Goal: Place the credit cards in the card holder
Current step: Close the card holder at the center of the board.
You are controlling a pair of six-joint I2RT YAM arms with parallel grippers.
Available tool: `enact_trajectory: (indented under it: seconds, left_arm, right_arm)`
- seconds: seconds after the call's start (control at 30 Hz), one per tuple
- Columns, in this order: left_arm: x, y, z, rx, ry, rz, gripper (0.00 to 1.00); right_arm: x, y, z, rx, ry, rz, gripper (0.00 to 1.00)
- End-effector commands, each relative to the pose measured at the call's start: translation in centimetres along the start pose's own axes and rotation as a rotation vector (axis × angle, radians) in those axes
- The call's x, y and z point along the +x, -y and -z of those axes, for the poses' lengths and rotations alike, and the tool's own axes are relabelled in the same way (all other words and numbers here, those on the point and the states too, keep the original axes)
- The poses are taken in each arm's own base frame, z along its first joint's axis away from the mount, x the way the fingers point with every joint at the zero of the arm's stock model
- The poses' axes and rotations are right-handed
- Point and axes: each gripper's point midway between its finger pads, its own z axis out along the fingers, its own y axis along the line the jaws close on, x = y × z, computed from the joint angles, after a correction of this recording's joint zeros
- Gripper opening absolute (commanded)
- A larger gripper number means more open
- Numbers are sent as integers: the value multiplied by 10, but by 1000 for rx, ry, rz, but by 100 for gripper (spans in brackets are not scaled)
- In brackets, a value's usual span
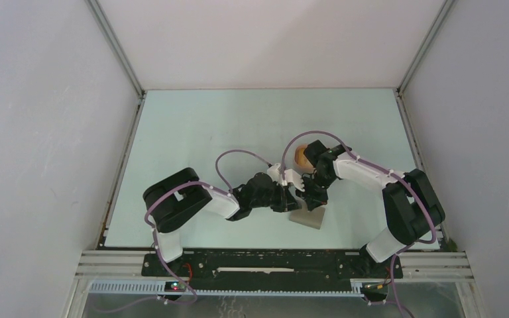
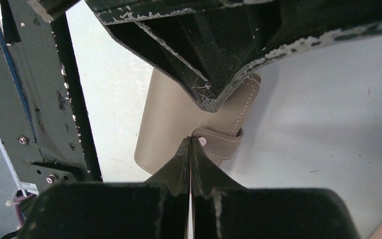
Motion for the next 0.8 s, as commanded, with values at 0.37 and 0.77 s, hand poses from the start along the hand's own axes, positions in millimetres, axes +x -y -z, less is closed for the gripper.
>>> enact_trajectory:
  seconds: [0.37,0.77]
  left_arm:
    - [3,-4,0,-19,-6,-48,9]
    - [3,-2,1,-9,-4,-51,9]
  right_arm:
    - [4,-28,-18,-79,-71,-2,0]
    - [10,-22,-28,-54,-127,-31,0]
